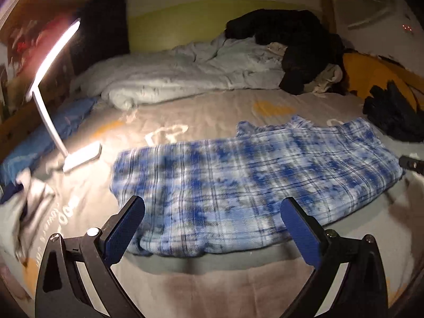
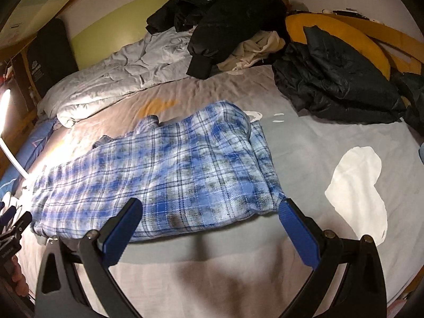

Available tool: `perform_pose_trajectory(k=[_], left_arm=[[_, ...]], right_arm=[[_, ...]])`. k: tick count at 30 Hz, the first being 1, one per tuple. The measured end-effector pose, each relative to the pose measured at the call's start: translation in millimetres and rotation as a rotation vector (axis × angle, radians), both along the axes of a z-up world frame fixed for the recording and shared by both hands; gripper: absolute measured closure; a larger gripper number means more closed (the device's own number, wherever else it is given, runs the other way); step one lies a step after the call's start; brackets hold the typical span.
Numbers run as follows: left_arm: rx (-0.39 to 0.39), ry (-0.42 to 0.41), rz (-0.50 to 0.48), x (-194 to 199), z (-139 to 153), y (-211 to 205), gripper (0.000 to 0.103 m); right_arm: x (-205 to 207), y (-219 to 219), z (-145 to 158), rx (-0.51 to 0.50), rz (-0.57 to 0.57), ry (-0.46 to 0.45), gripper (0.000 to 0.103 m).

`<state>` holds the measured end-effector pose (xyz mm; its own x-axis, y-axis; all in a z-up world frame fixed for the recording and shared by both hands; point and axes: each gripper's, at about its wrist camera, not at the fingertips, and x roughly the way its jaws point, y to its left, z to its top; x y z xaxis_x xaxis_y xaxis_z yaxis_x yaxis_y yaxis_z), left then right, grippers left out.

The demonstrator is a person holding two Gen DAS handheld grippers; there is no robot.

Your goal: Fold large clothes

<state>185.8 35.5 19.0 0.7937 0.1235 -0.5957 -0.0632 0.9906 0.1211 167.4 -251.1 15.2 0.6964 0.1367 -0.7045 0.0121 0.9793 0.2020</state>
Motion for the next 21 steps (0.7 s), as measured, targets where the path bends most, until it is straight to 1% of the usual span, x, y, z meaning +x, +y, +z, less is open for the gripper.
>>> perform_pose_trajectory(k=[2,5,6,8,9,10,11,13,14,15,16,18,20,21], left_arm=[[0.012,-0.009,-0.019,-1.5,1.1,-5.7,0.001],[-0.033,0.010,-0.061,-2.0,-0.2,-10.4,0.001],[-0.041,0.012,-0.066,-1.7,-0.5,-11.0,0.001],[-0.036,0.012,-0.064,-0.8,-2.2,-12.4,0.001],[-0.032,0.014,-0.059,0.2,-3.3,-12.3,0.001],[-0.034,0.019,-0.054,0.9,-4.8,-11.5,0.001],[-0.043,0.025,-0.049,2.2,-6.0,-10.0,0.001],[-0.070,0.042,-0.041,4.7,-8.8,-6.4,0.001],[-0.084,0.050,-0.034,5.7,-10.1,-4.2,0.001],[-0.095,0.054,-0.027,6.3,-10.9,-1.7,0.001],[-0.102,0.055,-0.019,7.0,-11.5,0.5,0.001],[-0.103,0.055,-0.005,7.9,-12.6,3.6,0.001],[-0.103,0.055,0.005,9.1,-13.3,6.0,0.001],[-0.104,0.055,0.007,9.6,-13.3,6.7,0.001]], right_arm=[[0.2,-0.1,-0.4,0.005,-0.002,0.003,0.000],[0.4,1.7,-0.4,-0.026,-0.011,-0.006,0.000],[0.7,1.6,-1.2,-0.022,-0.010,-0.002,0.000],[3.1,-0.3,-5.6,0.012,-0.003,0.021,0.000],[5.5,-1.8,-9.2,0.044,0.003,0.041,0.000],[8.3,-4.1,-13.7,0.089,0.009,0.064,0.001],[11.9,-8.2,-19.7,0.157,0.019,0.096,0.003],[20.4,-18.7,-35.2,0.326,0.033,0.179,0.010],[24.8,-26.6,-46.4,0.442,0.034,0.229,0.012],[27.4,-34.5,-54.6,0.508,0.008,0.254,0.015],[28.0,-39.2,-57.3,0.523,-0.014,0.248,0.022],[30.5,-44.9,-55.5,0.495,-0.051,0.207,0.025],[34.3,-46.4,-51.6,0.450,-0.087,0.153,0.026],[37.8,-45.9,-51.7,0.429,-0.106,0.138,0.029]])
